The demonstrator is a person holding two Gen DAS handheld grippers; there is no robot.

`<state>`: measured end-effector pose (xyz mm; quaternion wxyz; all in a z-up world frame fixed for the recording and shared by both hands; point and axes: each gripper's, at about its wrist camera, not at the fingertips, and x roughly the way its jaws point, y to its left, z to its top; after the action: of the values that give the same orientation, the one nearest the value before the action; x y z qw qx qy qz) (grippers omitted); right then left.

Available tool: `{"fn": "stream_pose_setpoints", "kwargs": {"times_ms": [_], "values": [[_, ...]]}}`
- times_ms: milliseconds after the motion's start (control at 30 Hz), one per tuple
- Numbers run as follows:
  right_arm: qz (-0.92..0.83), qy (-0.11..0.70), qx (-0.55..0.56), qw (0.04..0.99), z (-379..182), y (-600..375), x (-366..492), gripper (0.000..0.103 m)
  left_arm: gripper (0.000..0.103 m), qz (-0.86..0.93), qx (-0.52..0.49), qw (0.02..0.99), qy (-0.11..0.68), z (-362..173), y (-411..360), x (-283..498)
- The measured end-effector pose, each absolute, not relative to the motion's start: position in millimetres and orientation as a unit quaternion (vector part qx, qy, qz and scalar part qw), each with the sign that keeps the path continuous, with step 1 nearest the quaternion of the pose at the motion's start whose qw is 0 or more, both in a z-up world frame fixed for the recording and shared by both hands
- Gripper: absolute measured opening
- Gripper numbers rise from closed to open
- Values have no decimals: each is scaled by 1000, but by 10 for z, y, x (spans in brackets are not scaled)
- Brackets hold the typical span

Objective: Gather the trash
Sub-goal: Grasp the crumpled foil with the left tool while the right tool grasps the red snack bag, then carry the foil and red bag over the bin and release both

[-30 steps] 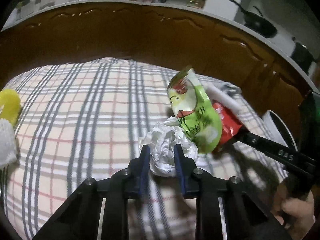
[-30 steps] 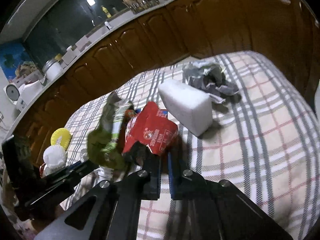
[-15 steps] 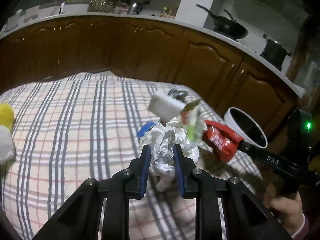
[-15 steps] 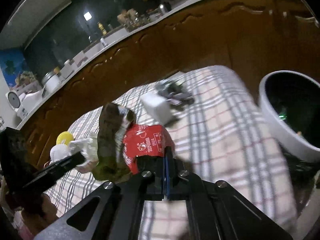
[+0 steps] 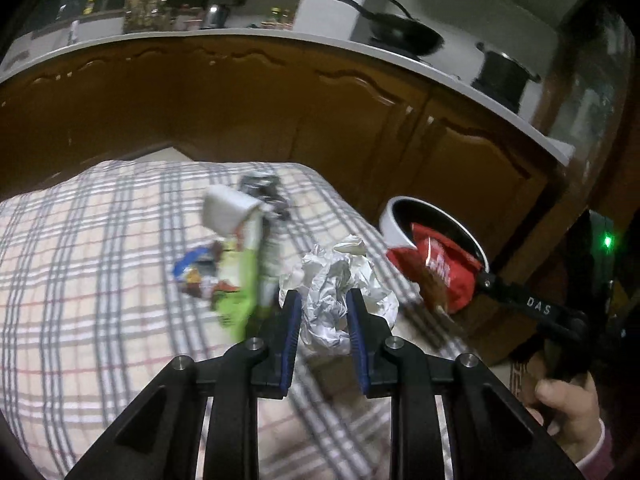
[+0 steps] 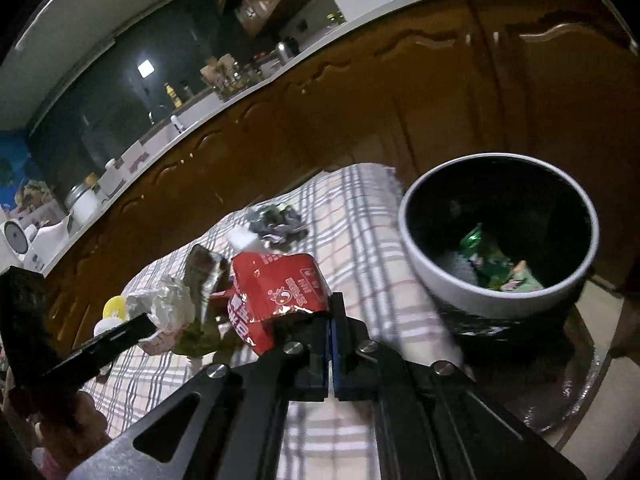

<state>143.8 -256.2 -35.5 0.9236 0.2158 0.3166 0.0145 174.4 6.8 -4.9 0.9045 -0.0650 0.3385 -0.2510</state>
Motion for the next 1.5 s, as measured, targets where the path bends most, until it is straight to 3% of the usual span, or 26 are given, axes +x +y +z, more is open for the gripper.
{"fn": "stream_pose_setpoints", "kwargs": {"times_ms": [633,1500], "values": [[-53,302,247,919,-386,-3417,1166,0,22,-296,-28,881,368,-206,-935,2245],[-105,320,246,909,-443,-4086,1479,1,24,-309,10,868,388,-286,-1999,3052]]}}
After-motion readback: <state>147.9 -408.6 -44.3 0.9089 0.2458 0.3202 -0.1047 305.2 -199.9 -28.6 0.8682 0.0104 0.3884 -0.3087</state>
